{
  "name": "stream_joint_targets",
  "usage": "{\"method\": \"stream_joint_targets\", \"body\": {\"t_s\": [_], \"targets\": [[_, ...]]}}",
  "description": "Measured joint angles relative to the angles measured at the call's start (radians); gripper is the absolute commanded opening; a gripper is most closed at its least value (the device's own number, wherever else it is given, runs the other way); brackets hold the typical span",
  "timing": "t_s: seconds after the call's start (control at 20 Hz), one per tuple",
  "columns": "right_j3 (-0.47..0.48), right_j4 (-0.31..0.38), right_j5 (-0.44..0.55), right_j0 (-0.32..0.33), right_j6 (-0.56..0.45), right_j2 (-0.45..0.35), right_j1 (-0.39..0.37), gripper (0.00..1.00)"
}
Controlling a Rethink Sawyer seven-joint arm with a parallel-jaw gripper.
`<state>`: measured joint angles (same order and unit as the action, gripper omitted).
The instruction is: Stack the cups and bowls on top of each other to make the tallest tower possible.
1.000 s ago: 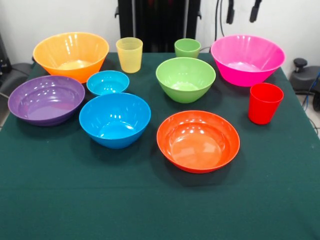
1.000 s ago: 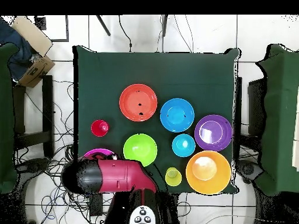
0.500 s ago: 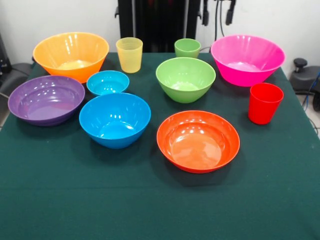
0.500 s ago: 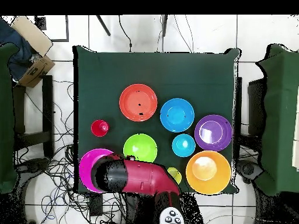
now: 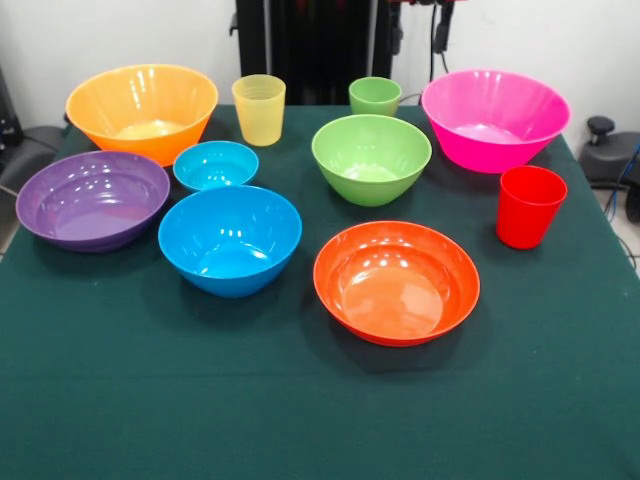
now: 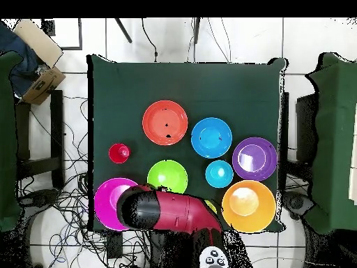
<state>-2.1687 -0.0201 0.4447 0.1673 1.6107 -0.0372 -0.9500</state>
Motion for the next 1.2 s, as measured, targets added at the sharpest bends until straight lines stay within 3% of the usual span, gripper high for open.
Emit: {"method": "stream_joint_targets", "body": {"t_s": [0.6, 1.2], "targets": [[0.001, 0.068, -0.164, -0.019, 0.000, -0.006, 0.105, 1.00], [-0.003, 0.077, -0.178, 0.009, 0.000, -0.044, 0.123, 1.00]]}}
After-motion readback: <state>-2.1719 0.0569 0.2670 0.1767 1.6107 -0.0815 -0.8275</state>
